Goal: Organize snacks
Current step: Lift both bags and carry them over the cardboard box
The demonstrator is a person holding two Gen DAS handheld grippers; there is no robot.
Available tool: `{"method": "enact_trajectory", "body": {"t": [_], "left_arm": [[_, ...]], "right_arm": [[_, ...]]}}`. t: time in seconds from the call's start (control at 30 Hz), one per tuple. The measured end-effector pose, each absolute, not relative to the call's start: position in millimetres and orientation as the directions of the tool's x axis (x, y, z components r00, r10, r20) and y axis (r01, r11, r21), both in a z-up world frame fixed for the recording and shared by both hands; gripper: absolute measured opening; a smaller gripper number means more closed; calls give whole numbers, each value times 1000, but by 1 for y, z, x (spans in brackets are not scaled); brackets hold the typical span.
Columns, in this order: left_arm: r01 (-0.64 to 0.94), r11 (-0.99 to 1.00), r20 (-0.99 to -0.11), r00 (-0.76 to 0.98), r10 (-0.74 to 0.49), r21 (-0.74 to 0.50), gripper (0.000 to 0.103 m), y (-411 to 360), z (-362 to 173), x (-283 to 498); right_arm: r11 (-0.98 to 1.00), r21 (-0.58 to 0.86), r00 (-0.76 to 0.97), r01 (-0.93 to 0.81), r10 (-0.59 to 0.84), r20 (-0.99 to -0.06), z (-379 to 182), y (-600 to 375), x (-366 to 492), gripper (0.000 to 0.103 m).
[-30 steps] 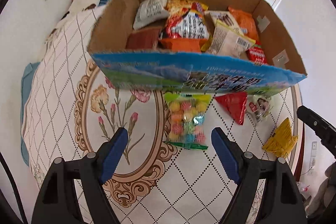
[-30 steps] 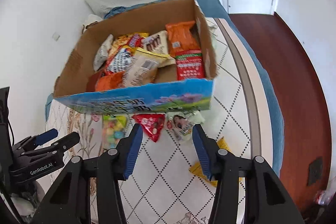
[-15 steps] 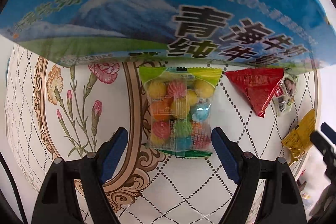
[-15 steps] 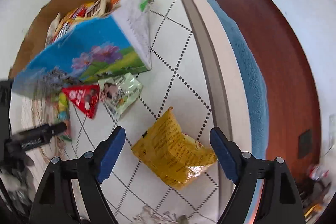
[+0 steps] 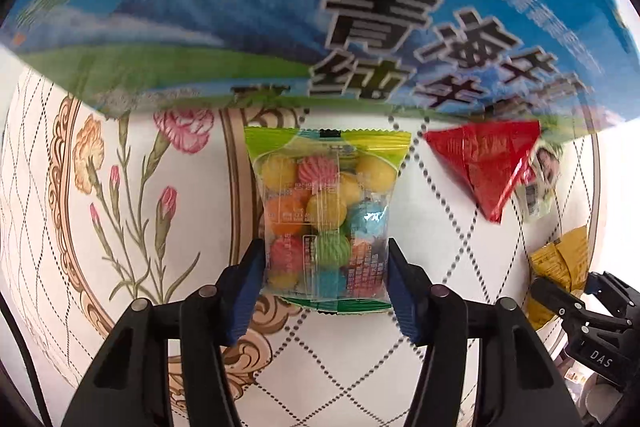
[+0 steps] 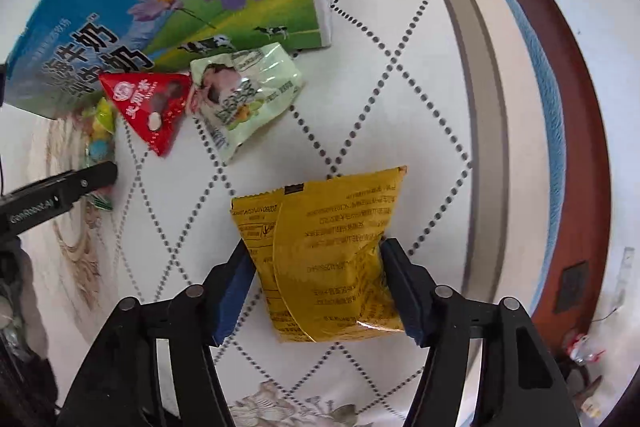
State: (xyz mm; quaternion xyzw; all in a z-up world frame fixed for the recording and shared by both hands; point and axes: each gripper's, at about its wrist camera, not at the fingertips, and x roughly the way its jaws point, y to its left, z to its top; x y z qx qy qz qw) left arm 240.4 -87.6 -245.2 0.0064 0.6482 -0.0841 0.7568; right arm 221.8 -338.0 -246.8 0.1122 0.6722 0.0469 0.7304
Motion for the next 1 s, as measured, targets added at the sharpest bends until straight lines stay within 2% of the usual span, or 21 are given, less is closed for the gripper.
{"method": "enact_trajectory", "body": {"t": [0.33, 0.5, 0.73, 0.77, 0.83, 1.0], "left_arm": [[134, 973, -982, -2, -191, -190, 55, -73, -273, 143], [69, 971, -973, -25, -228, -229, 58, -73, -288, 147], [54, 973, -973, 24, -228, -226, 59, -68, -277, 168], [58, 974, -975, 37, -221, -218, 58, -70, -269, 178], [72, 976, -976, 62, -211, -206, 49, -62, -258, 181], [87, 978, -978, 73, -197, -190, 47, -68, -253, 184]], "right_arm": [[934, 348, 9, 79, 348, -937, -257, -295, 160, 63], [940, 324, 32, 109, 323, -946, -260, -291, 158, 63], [956, 276, 61, 96, 271, -961, -262, -283, 188, 63], [962, 263, 69, 80, 258, -964, -261, -280, 187, 63], [969, 240, 80, 57, 235, -969, -263, -272, 190, 58], [965, 255, 94, 64, 248, -964, -262, -279, 186, 54]]}}
